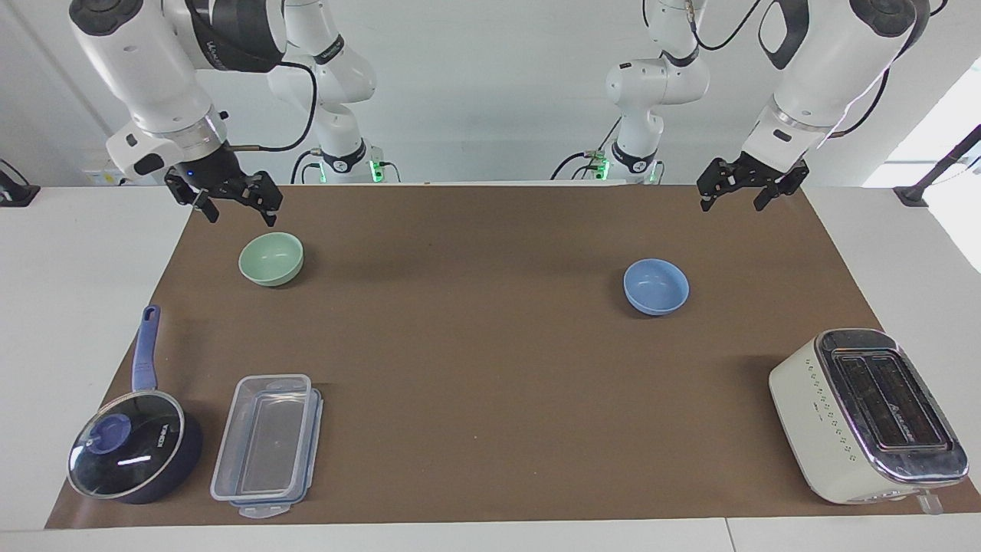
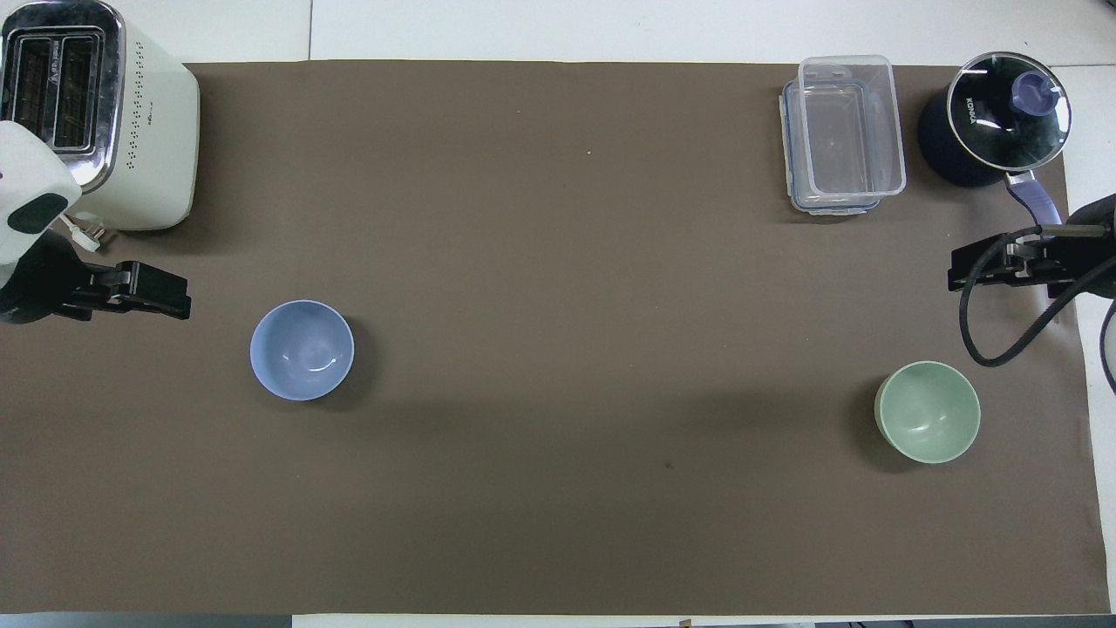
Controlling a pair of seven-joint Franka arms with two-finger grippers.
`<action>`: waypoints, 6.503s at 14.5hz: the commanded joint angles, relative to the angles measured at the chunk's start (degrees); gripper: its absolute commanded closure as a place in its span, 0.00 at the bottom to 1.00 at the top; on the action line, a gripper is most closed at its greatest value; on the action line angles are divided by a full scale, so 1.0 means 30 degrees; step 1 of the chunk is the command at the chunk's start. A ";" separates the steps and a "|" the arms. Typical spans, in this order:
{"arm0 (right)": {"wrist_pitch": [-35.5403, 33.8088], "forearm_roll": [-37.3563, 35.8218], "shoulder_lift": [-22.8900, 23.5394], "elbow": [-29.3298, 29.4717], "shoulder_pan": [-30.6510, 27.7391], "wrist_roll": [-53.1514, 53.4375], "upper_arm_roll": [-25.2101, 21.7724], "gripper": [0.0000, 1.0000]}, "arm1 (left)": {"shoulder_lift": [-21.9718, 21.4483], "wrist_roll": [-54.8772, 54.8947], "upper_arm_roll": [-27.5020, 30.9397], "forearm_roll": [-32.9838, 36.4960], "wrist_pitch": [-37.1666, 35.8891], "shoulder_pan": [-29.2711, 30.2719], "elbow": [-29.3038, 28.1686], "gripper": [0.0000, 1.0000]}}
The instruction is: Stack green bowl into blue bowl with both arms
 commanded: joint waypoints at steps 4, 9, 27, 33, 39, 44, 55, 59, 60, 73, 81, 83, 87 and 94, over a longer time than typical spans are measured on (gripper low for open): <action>-0.0013 -0.0068 -0.0215 -0.0146 -0.0167 -0.0357 0.0044 0.00 | -0.0350 -0.0118 0.0050 0.0321 0.0159 -0.0139 -0.0382 0.00; 0.0104 -0.0068 -0.0244 -0.0351 -0.0167 -0.0327 0.0044 0.00 | -0.0350 -0.0265 0.0079 0.0321 0.0480 -0.0080 -0.0470 0.00; 0.6456 0.0254 -0.4167 -0.9835 -0.3123 -0.4338 0.0015 0.00 | 0.1730 0.3719 0.0167 0.0350 1.2522 0.0388 -1.0634 0.20; 1.0644 0.0254 -0.3908 -1.3794 -0.5320 -0.6622 -0.0014 0.00 | 0.1671 0.3662 0.0167 0.0351 1.2552 0.0330 -1.1045 0.41; 1.3168 0.0254 -0.2678 -1.5321 -0.6083 -0.7534 -0.0014 0.00 | 0.1788 0.3369 0.0167 0.0321 1.2319 0.0418 -1.0610 1.00; 1.4662 0.0254 -0.2207 -1.6433 -0.6554 -0.8266 0.0015 0.01 | 0.4271 -0.1101 0.0079 -0.0493 0.6824 -0.1653 -0.3712 1.00; 1.3206 0.0254 -0.2178 -1.5328 -0.6378 -0.8589 0.0015 1.00 | 0.6588 -1.2887 0.0079 -0.2227 1.1637 -1.2086 -0.3253 1.00; 1.1153 0.0254 -0.2383 -1.3189 -0.6232 -0.8560 0.0073 1.00 | 0.7238 -1.2921 0.0079 -0.2198 1.1907 -1.2443 -0.3311 1.00; 1.0946 0.0254 -0.2354 -1.2778 -0.6231 -0.8560 0.0103 1.00 | 0.7238 -1.2718 0.0079 -0.2198 1.1936 -1.2415 -0.3457 0.87; 1.1705 0.3559 -0.1477 -1.0698 0.3575 0.2416 0.0455 1.00 | 0.2496 -0.2066 0.0313 -0.0940 0.3736 -0.1731 -0.1641 0.00; 1.2936 0.5323 0.1278 -0.8964 0.7772 0.5267 0.0513 1.00 | 0.1088 0.1549 0.0314 0.0438 -0.0572 0.0271 0.0614 0.00; 1.2936 0.5323 0.1221 -0.9199 0.7831 0.5327 0.0542 1.00 | 0.0910 0.1786 0.0313 0.0468 -0.0573 0.0300 0.0614 0.00; 1.3111 0.5323 0.1336 -0.9346 0.8329 0.5356 0.0542 1.00 | 0.0735 0.1787 0.0284 0.0439 -0.0252 0.0300 0.0439 0.00; 1.3610 0.5235 0.1367 -1.0078 0.8739 0.5444 0.0542 1.00 | 0.0821 0.1523 0.0313 0.0410 -0.0630 0.0300 0.0700 0.00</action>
